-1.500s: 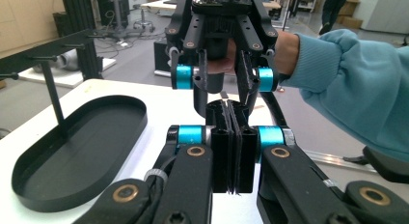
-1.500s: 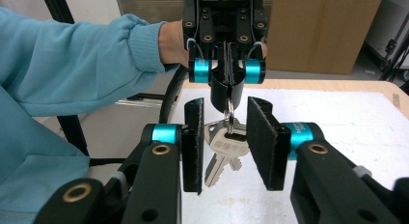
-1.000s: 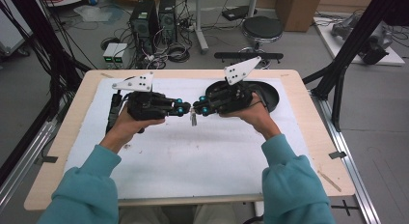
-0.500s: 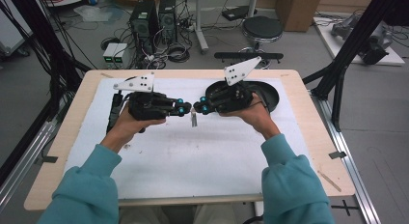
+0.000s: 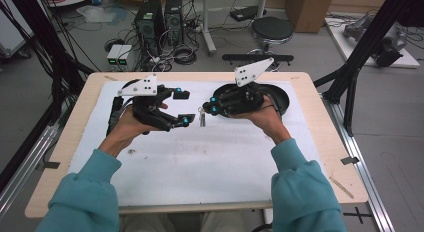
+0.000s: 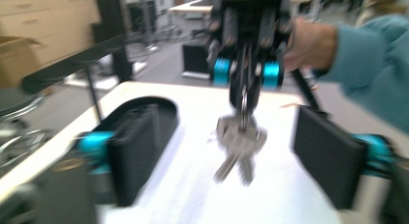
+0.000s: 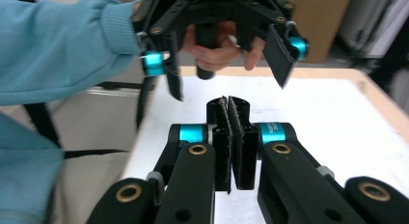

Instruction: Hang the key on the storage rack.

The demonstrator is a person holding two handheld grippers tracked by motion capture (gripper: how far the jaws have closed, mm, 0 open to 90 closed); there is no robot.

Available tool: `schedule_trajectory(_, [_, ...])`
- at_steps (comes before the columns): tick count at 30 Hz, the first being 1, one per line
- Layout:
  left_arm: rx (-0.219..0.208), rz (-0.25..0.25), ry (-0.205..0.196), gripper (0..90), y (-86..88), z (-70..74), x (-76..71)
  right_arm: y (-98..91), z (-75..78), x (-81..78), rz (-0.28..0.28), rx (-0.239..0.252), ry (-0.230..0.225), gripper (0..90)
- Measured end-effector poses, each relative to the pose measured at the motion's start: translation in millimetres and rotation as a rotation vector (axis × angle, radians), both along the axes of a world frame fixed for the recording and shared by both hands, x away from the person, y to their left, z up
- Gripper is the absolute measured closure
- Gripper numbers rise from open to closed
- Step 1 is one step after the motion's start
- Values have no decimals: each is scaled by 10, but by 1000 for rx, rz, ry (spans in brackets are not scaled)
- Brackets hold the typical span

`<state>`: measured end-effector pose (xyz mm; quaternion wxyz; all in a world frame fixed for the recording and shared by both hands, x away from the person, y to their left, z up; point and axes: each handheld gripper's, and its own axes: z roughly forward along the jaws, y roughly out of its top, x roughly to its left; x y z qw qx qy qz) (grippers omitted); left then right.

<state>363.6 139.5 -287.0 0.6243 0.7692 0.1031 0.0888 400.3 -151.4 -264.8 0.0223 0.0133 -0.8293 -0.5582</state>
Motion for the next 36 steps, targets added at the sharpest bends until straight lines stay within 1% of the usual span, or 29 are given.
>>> schedule_trajectory(1, [-2,14,14,20,31,-16,-3,-33,7,15,-5,6,2,890])
schedule_trajectory(2, [10,37,30,16,71,-30,-7,-68,14,24,-21,13,-2,890])
schedule_trajectory(3, [26,85,36,17,109,-46,-21,-113,24,37,-45,14,-3,890])
schedule_trajectory(4, [33,122,1,17,155,-75,-38,-157,30,51,-57,18,4,889])
schedule_trajectory(5, [27,137,-30,16,207,-109,-50,-206,44,64,-86,19,-6,889])
schedule_trajectory(6, [20,142,-18,17,258,-142,-59,-257,60,80,-103,20,-10,889])
schedule_trajectory(7, [17,162,-17,16,308,-176,-71,-311,79,93,-124,22,-11,889])
schedule_trajectory(8, [17,190,-34,17,354,-215,-93,-370,103,97,-142,23,4,889])
schedule_trajectory(9, [18,202,-39,16,401,-256,-115,-426,129,119,-160,27,-5,889])
schedule_trajectory(10, [24,224,-32,16,445,-295,-136,-481,158,139,-182,28,-12,889])
schedule_trajectory(11, [32,250,-30,17,485,-338,-162,-537,191,151,-200,20,3,889])
schedule_trajectory(12, [38,267,-32,17,523,-384,-189,-591,220,177,-216,24,3,889])
schedule_trajectory(13, [39,277,-33,16,558,-428,-211,-644,244,202,-233,27,18,889])
schedule_trajectory(15, [29,310,-38,17,625,-508,-265,-739,293,239,-272,19,24,889])
schedule_trajectory(16, [19,323,-44,17,661,-546,-291,-780,319,261,-289,13,18,889])
schedule_trajectory(17, [10,333,-40,17,696,-583,-315,-819,345,267,-304,7,24,889])
schedule_trajectory(19, [-2,347,-33,17,770,-661,-360,-895,394,305,-329,6,2,889])
schedule_trajectory(20, [-6,356,-29,17,800,-701,-385,-930,418,315,-338,2,16,889])
schedule_trajectory(21, [-11,359,-28,17,845,-748,-419,-966,441,338,-348,-2,15,889])
schedule_trajectory(22, [-25,364,-33,17,870,-779,-440,-1007,474,362,-367,-13,5,888])
schedule_trajectory(24, [-46,377,-36,17,932,-859,-502,-1072,515,409,-392,-10,3,888])
schedule_trajectory(27, [-64,406,-66,17,1025,-966,-601,-1169,586,479,-428,-28,3,888])
schedule_trajectory(28, [-79,416,-69,17,1059,-1003,-629,-1195,604,506,-439,-30,1,888])
schedule_trajectory(29, [-95,424,-65,17,1092,-1041,-651,-1220,619,532,-451,-35,3,888])
schedule_trajectory(30, [-102,437,-49,17,1130,-1084,-672,-1244,633,561,-464,-44,-3,888])
schedule_trajectory(32, [-110,453,-49,17,1179,-1146,-703,-1280,658,622,-479,-60,-2,888])
schedule_trajectory(33, [-109,472,-51,17,1216,-1195,-732,-1288,665,639,-490,-67,1,888])
schedule_trajectory(34, [-103,478,-55,17,1235,-1215,-743,-1302,678,683,-494,-77,-9,888])
schedule_trajectory(36, [-106,494,-61,17,1277,-1270,-774,-1311,682,735,-498,-85,-13,888])
